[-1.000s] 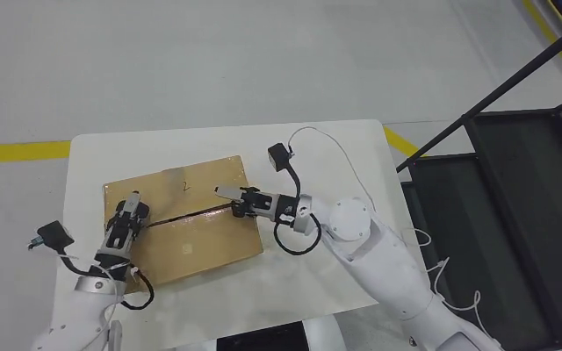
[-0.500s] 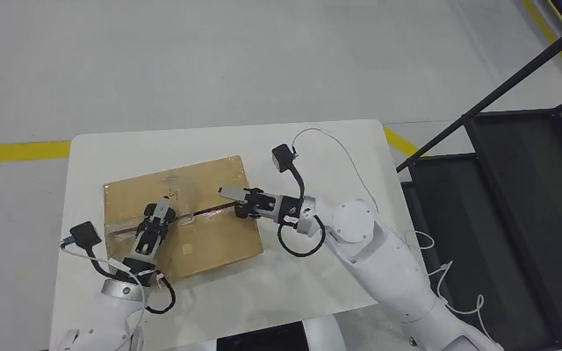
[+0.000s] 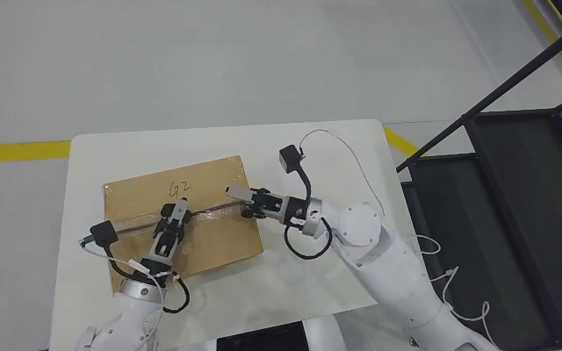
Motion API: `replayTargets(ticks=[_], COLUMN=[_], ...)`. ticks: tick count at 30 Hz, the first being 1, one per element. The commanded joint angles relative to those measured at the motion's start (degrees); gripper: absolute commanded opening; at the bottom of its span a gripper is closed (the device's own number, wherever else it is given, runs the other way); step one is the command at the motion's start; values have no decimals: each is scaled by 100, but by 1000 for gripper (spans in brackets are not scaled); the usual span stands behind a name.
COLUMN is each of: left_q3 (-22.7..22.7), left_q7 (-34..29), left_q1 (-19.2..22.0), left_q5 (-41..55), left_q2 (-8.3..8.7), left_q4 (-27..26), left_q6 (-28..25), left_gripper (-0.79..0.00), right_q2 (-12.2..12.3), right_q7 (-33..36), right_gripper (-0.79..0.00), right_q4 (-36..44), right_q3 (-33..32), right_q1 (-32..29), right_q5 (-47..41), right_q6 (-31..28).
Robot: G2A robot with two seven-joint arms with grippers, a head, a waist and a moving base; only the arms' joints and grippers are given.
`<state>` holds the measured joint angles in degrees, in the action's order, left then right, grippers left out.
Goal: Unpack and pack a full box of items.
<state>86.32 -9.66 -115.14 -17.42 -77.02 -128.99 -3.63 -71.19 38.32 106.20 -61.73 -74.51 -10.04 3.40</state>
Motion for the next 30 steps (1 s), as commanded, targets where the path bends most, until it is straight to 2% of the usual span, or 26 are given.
replayTargets(ticks=[1, 6, 9, 11, 12, 17, 22, 27, 30], left_q3=[-41, -125, -1, 175, 282, 1097, 1891, 2657, 3143], left_q7=[-19, 22, 194, 235, 185, 111, -68, -561, -976], left_q1=[14, 4, -103, -210, -280, -603, -904, -1111, -1036], left_q5=[-30, -116, 64, 250, 386, 951, 1699, 2542, 3197], left_q2=[5, 13, 16, 26, 35, 80, 109, 146, 186], left_q4=[-12, -1, -48, -124, -141, -118, -142, 2, 217], left_q6=[25, 19, -120, -298, -441, -1155, -1606, -1986, -2039], left_gripper=[-416, -413, -397, -317, -200, 0, 0, 0, 0], right_q2=[9, 52, 99, 130, 145, 191, 185, 83, -24], right_q7=[-23, -139, -136, -115, -102, 8, 93, 254, 218], right_gripper=[0, 0, 0, 0, 0, 0, 0, 0, 0], right_q4=[28, 269, 478, 646, 716, 966, 1036, 788, 564], right_q3=[-30, -281, -530, -683, -759, -945, -770, -4, 552], right_q1=[-29, -175, -336, -450, -499, -585, -409, 266, 792], right_q5=[17, 58, 109, 158, 175, 253, 300, 382, 513], right_q6=[-11, -168, -240, -226, -221, -193, -91, 102, 305])
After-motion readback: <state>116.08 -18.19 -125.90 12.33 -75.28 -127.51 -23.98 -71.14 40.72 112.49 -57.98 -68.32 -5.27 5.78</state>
